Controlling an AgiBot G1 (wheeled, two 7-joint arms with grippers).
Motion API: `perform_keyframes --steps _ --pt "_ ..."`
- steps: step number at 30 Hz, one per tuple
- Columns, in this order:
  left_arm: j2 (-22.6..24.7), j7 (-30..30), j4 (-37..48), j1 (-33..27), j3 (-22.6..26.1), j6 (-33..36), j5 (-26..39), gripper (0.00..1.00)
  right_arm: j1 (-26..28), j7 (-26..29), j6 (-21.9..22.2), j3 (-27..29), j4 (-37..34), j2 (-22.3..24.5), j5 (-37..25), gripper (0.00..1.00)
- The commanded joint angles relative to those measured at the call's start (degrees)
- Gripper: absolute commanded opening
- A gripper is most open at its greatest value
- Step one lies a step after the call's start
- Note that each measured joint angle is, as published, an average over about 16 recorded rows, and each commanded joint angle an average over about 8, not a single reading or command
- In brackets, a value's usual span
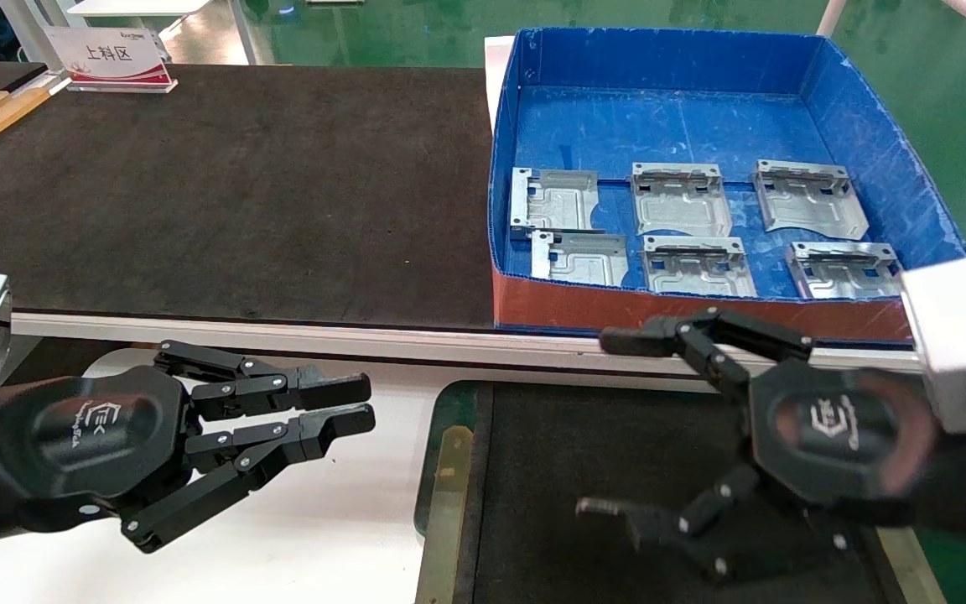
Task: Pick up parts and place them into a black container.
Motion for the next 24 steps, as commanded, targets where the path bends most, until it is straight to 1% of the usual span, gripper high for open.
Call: perform_keyframes --steps 1,6,14,20,24 --pt "0.0 0.0 0.0 0.0 0.0 0.0 0.0 1.0 0.8 0.0 0.1 -0.4 -1.1 -0.1 -1.1 1.0" --pt "0.0 0.0 0.0 0.0 0.0 0.0 0.0 1.0 2.7 1.0 2.6 -0.9 -4.4 -0.5 -3.6 1.0" --pt "0.0 0.0 0.0 0.0 0.0 0.0 0.0 1.0 5.2 2.1 8.9 -1.4 -9.3 -1.7 -7.7 1.0" --pt "0.0 0.0 0.0 0.0 0.0 0.0 0.0 1.0 7.0 2.1 13.2 -2.3 -13.6 -4.0 -10.9 1.0" --pt "0.0 0.0 0.0 0.0 0.0 0.0 0.0 1.0 9.8 2.8 15.9 -3.3 -17.6 -6.1 -13.3 1.0"
